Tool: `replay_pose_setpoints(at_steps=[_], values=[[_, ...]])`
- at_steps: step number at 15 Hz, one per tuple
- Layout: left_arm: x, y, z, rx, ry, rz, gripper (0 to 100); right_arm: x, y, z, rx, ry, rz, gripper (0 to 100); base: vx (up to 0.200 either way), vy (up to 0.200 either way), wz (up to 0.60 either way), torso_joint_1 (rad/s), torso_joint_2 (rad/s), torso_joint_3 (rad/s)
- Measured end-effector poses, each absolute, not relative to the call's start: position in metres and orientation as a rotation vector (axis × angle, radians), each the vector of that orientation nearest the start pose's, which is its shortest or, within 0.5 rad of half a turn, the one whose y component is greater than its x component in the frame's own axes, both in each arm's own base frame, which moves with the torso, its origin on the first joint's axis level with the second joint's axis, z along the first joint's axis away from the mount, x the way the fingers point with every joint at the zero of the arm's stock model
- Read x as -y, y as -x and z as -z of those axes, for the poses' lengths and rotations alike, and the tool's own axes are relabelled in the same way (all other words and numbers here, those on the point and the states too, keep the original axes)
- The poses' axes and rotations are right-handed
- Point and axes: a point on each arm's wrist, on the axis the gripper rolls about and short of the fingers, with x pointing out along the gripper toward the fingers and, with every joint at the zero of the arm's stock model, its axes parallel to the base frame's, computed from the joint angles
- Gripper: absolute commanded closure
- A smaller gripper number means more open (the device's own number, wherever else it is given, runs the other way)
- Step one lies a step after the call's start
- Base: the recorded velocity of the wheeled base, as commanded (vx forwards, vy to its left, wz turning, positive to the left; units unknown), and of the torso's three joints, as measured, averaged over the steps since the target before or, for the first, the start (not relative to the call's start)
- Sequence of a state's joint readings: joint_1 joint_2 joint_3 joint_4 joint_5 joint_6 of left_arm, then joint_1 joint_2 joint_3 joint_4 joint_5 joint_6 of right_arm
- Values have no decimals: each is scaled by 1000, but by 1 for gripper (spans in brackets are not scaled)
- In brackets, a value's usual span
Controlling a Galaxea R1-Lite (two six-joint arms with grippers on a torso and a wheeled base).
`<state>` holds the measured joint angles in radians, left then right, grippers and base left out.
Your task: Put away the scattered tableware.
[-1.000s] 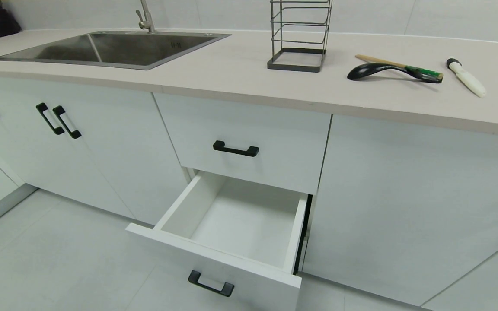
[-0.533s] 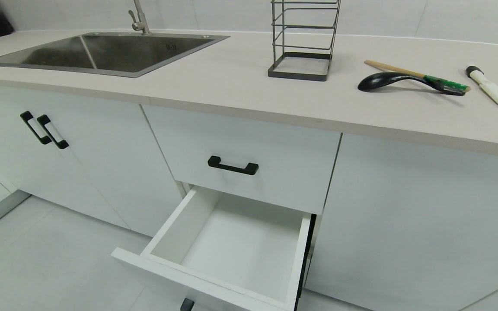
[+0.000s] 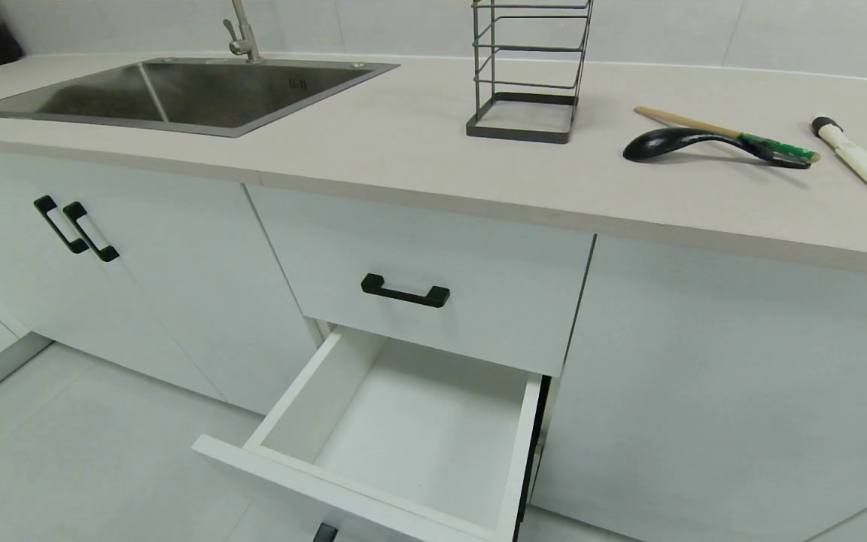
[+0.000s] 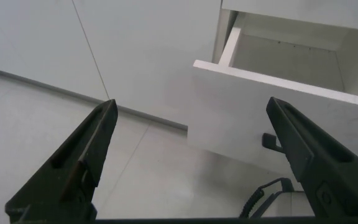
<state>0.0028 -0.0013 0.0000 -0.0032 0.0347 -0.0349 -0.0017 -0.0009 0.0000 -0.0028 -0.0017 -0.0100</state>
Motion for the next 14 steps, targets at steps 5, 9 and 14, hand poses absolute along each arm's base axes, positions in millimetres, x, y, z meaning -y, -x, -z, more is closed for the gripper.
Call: replay_pose_setpoints(at_steps=[5,9,14], values=[[-1,23,-76,6,36,-37,0,0,23,-76,4,10,4,100,0,0,0,0,0,0],[-1,23,-76,5,36,-37,0,0,23,-76,4,11,3,100,0,0,0,0,0,0],[-1,23,-76,6,37,-38,0,0,23,-76,4,14,2,100,0,0,0,91,-66,-16]])
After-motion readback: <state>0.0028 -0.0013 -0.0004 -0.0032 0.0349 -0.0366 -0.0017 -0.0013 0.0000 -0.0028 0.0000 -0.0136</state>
